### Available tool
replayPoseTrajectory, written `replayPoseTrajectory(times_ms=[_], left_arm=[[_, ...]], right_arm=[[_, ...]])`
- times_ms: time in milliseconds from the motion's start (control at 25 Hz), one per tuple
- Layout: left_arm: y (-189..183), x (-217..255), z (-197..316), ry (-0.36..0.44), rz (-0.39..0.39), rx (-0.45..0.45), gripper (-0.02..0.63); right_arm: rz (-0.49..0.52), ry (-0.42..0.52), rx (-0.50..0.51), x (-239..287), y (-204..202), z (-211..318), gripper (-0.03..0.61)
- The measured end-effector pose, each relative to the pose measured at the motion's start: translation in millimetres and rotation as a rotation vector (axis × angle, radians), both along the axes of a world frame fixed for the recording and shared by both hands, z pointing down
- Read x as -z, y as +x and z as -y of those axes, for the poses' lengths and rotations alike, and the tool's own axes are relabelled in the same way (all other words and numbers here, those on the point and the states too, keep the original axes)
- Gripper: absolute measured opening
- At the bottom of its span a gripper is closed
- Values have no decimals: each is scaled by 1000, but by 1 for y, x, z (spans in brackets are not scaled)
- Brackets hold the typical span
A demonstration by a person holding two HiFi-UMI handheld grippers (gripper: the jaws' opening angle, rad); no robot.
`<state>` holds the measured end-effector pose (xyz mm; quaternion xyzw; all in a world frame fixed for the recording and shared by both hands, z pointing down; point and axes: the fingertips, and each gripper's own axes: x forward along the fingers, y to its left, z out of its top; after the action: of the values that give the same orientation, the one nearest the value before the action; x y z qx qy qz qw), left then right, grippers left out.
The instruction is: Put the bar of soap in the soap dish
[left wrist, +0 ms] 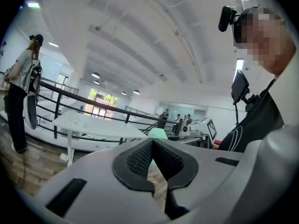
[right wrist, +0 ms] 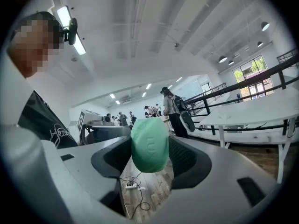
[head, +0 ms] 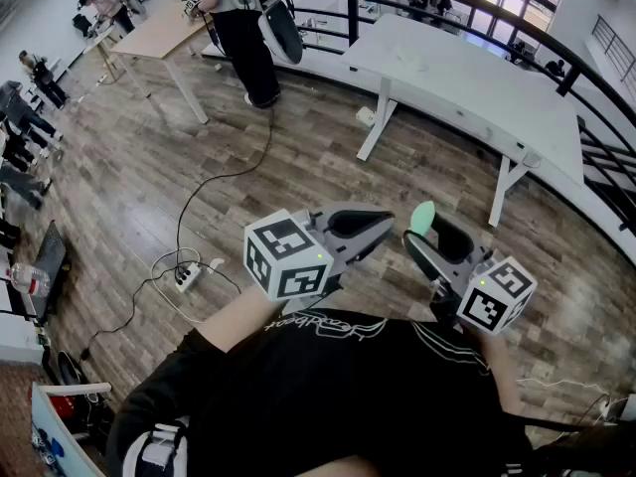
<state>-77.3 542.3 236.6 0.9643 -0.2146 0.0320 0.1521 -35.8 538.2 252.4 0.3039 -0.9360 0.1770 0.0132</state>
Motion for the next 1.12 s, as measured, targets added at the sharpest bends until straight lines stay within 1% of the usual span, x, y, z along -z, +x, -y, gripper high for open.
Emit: replayPoseTrajectory(times_ms=[480,680,920,1120], left_arm=[[8,-2,-2,-2,7,6,8],[13,1,-2,3,11,5,8],[24,1,2,5,14,6,8],[41,2,7,8,19,5,8]], right_arm=[[15,2,12,-2,7,-4,210],[10,16,13,1,11,-5,210],[28,16,10,4,25,-1,210],[39,18,10,5,43,5,210]])
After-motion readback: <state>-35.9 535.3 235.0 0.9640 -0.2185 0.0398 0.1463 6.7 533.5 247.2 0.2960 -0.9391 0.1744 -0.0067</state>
